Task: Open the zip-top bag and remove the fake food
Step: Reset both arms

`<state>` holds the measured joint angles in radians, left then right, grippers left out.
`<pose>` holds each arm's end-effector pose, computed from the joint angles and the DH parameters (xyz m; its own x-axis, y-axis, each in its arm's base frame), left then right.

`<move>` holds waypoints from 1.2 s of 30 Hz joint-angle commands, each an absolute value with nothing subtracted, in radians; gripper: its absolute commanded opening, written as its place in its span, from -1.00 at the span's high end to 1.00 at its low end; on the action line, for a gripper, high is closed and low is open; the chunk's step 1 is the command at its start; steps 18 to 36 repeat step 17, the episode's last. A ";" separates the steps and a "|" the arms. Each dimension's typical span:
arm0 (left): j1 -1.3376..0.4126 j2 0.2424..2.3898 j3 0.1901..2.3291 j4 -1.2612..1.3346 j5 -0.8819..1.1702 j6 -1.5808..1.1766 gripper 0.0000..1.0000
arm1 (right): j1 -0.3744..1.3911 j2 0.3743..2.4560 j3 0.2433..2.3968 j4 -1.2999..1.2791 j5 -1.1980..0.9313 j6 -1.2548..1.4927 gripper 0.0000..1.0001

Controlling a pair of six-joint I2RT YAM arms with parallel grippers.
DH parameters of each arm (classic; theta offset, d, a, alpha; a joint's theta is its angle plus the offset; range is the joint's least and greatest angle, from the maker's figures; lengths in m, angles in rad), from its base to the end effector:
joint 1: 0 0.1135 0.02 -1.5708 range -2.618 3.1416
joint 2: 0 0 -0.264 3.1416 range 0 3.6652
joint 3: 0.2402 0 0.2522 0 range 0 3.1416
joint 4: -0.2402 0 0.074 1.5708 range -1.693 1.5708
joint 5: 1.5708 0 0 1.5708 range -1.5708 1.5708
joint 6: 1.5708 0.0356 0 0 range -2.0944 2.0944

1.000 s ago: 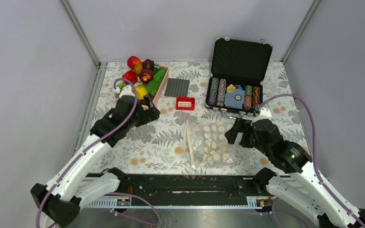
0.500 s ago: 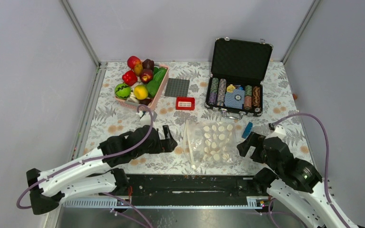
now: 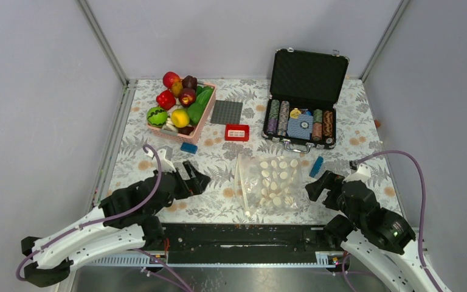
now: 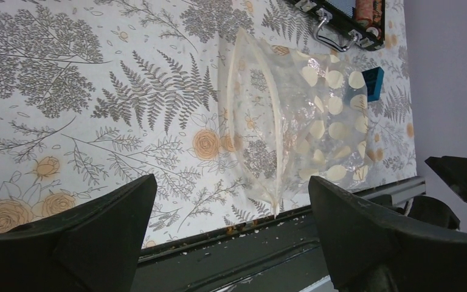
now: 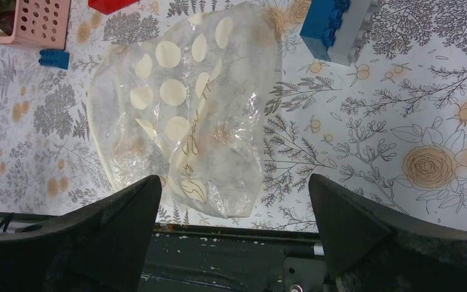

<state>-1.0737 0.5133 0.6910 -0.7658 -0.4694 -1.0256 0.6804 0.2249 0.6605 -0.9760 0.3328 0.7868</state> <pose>0.0659 -0.0877 0.2868 -0.6540 -0.3936 -0.6460 0.0873 0.8090 -0.5812 0.0475 0.0235 0.2747 -0.5492 0.4165 -0.7245 0.0171 0.8724 0.4885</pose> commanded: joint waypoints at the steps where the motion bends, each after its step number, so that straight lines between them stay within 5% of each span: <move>1: -1.078 0.516 0.694 -0.796 -0.544 -1.042 -0.98 | 0.675 0.236 0.656 -0.944 0.371 0.804 -1.00; 36: -1.078 0.529 0.725 -0.863 -0.608 -1.057 -0.97 | 0.675 0.227 0.658 -0.945 0.361 0.804 -1.00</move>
